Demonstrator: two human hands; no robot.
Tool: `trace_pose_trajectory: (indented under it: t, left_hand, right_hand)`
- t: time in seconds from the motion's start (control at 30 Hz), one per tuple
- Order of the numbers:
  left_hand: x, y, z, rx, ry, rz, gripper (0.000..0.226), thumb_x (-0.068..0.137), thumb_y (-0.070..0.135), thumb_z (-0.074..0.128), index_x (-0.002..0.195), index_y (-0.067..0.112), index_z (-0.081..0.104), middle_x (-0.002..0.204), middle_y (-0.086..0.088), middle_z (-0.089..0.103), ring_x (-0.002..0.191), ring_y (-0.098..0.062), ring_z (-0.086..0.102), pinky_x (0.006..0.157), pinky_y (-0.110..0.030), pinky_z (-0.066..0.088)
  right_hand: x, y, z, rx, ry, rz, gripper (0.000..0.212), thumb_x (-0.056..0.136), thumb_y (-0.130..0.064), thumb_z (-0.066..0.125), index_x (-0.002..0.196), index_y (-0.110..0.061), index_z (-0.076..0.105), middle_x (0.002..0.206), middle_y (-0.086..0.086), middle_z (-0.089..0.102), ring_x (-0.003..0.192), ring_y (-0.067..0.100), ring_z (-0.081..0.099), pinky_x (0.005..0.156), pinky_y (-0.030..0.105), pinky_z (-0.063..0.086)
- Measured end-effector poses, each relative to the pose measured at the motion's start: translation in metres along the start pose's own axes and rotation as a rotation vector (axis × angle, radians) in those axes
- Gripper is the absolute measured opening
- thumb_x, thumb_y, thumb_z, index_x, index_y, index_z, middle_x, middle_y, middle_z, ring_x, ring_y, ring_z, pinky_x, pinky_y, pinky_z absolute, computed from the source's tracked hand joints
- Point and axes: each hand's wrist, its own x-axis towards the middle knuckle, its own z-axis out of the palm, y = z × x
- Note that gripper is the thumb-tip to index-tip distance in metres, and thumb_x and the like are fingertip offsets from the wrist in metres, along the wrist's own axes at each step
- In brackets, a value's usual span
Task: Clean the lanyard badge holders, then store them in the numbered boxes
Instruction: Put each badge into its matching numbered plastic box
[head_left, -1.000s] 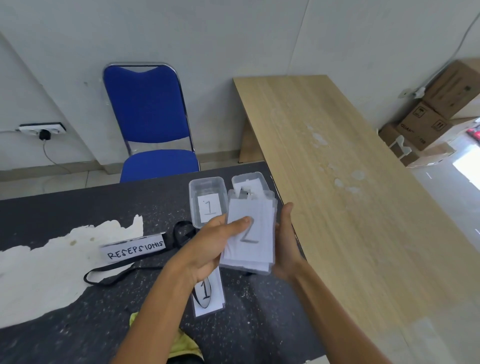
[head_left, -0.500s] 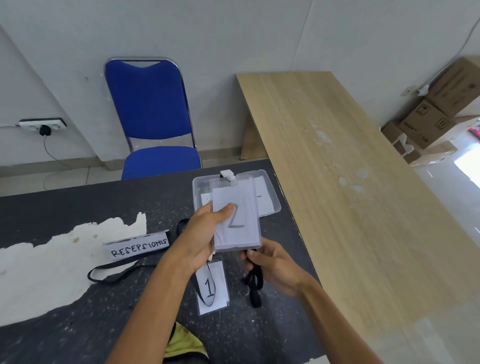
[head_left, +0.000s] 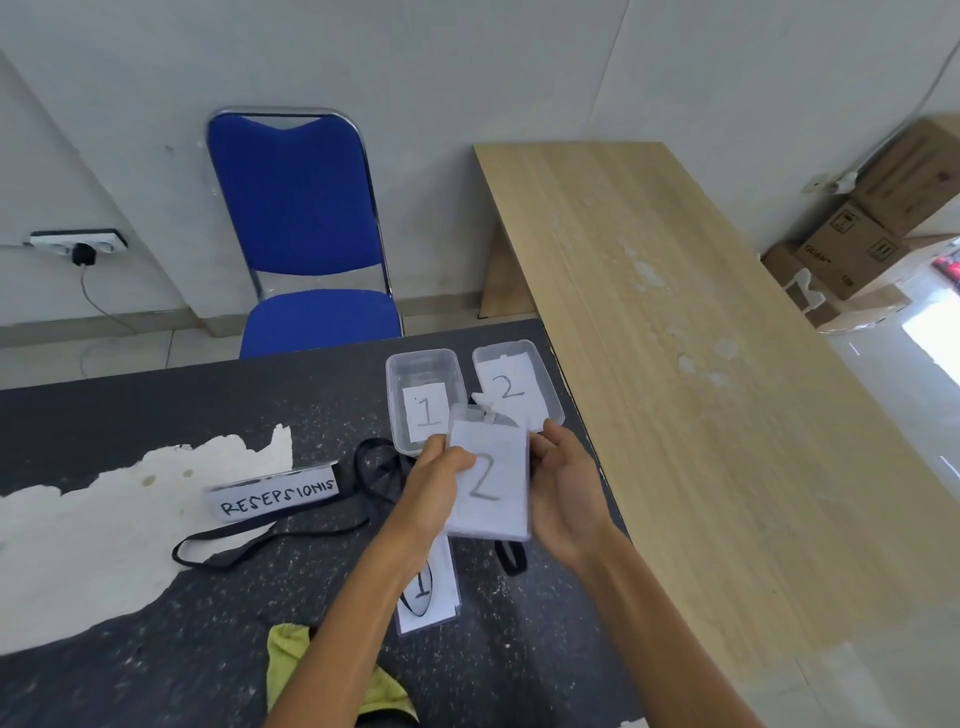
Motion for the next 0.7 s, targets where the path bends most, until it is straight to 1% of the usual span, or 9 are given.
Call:
trace_pose_trajectory:
  t: [0.17, 0.27, 0.33, 0.43, 0.5, 0.53, 0.6, 0.63, 0.7]
  left_hand:
    - [0.001, -0.007, -0.003, 0.12, 0.001, 0.007, 0.018, 0.095, 0.016, 0.042, 0.112, 0.017, 0.049, 0.111, -0.005, 0.061, 0.101, -0.022, 0.061, 0.088, -0.042, 0.052]
    - [0.0, -0.012, -0.001, 0.113, -0.014, 0.005, 0.024, 0.096, 0.017, 0.04, 0.116, 0.022, 0.053, 0.111, -0.003, 0.063, 0.099, -0.02, 0.062, 0.082, -0.037, 0.053]
    - [-0.001, -0.015, -0.001, 0.073, 0.034, 0.007, 0.021, 0.094, 0.014, 0.044, 0.107, 0.02, 0.06, 0.102, -0.005, 0.067, 0.09, -0.02, 0.064, 0.073, -0.036, 0.054]
    - [-0.001, -0.018, -0.003, 0.05, 0.157, 0.06, 0.015, 0.088, 0.008, 0.054, 0.091, 0.013, 0.068, 0.089, -0.012, 0.071, 0.077, -0.024, 0.064, 0.072, -0.047, 0.056]
    - [-0.001, -0.023, -0.002, 0.053, 0.199, 0.097, 0.015, 0.086, 0.008, 0.058, 0.085, 0.016, 0.071, 0.088, -0.011, 0.072, 0.077, -0.026, 0.066, 0.072, -0.049, 0.056]
    - [0.0, -0.025, -0.001, 0.062, 0.219, 0.118, 0.015, 0.086, 0.008, 0.06, 0.085, 0.017, 0.071, 0.092, -0.01, 0.071, 0.079, -0.026, 0.067, 0.072, -0.046, 0.056]
    - [0.002, -0.03, 0.002, 0.091, 0.244, 0.166, 0.013, 0.084, 0.008, 0.063, 0.087, 0.018, 0.071, 0.101, -0.008, 0.067, 0.085, -0.025, 0.067, 0.072, -0.04, 0.056]
    - [0.004, -0.032, 0.003, 0.091, 0.247, 0.186, 0.014, 0.083, 0.007, 0.064, 0.09, 0.017, 0.071, 0.103, -0.008, 0.066, 0.087, -0.024, 0.066, 0.071, -0.037, 0.056]
    - [0.008, -0.031, 0.008, 0.038, 0.236, 0.183, 0.024, 0.082, 0.003, 0.066, 0.102, 0.017, 0.064, 0.099, -0.006, 0.068, 0.088, -0.022, 0.066, 0.073, -0.034, 0.054]
  right_hand:
    - [0.0, 0.001, 0.003, -0.229, -0.002, -0.039, 0.036, 0.093, -0.006, 0.036, 0.117, -0.005, 0.063, 0.114, 0.018, 0.068, 0.109, 0.035, 0.062, 0.095, 0.053, 0.049]
    - [0.001, 0.002, 0.002, -0.287, -0.001, -0.073, 0.037, 0.094, 0.0, 0.035, 0.119, -0.011, 0.061, 0.113, 0.016, 0.068, 0.101, 0.031, 0.065, 0.084, 0.047, 0.055]
    - [0.002, 0.004, 0.001, -0.317, -0.003, -0.084, 0.036, 0.096, 0.003, 0.036, 0.117, -0.012, 0.061, 0.11, 0.015, 0.069, 0.094, 0.027, 0.067, 0.076, 0.04, 0.057]
    - [0.001, 0.005, -0.001, -0.4, 0.003, -0.094, 0.033, 0.096, 0.003, 0.038, 0.113, -0.01, 0.063, 0.107, 0.014, 0.071, 0.092, 0.026, 0.068, 0.077, 0.039, 0.057]
    - [0.002, 0.005, -0.001, -0.446, 0.018, -0.111, 0.032, 0.096, 0.003, 0.039, 0.113, -0.009, 0.063, 0.107, 0.013, 0.071, 0.093, 0.026, 0.068, 0.08, 0.039, 0.057]
    - [0.002, 0.005, -0.001, -0.465, 0.033, -0.119, 0.032, 0.095, 0.003, 0.039, 0.112, -0.009, 0.064, 0.106, 0.013, 0.071, 0.09, 0.024, 0.068, 0.076, 0.036, 0.058]
    - [0.004, 0.003, -0.001, -0.53, 0.081, -0.125, 0.032, 0.094, 0.003, 0.039, 0.11, -0.01, 0.065, 0.102, 0.01, 0.072, 0.083, 0.018, 0.068, 0.062, 0.027, 0.055]
    - [0.005, 0.001, -0.003, -0.564, 0.102, -0.119, 0.033, 0.094, 0.003, 0.039, 0.109, -0.011, 0.064, 0.102, 0.008, 0.072, 0.081, 0.017, 0.067, 0.059, 0.024, 0.053]
    - [0.009, -0.006, -0.006, -0.6, 0.129, -0.097, 0.032, 0.094, 0.001, 0.038, 0.109, -0.012, 0.063, 0.103, 0.007, 0.071, 0.084, 0.018, 0.066, 0.064, 0.029, 0.054]
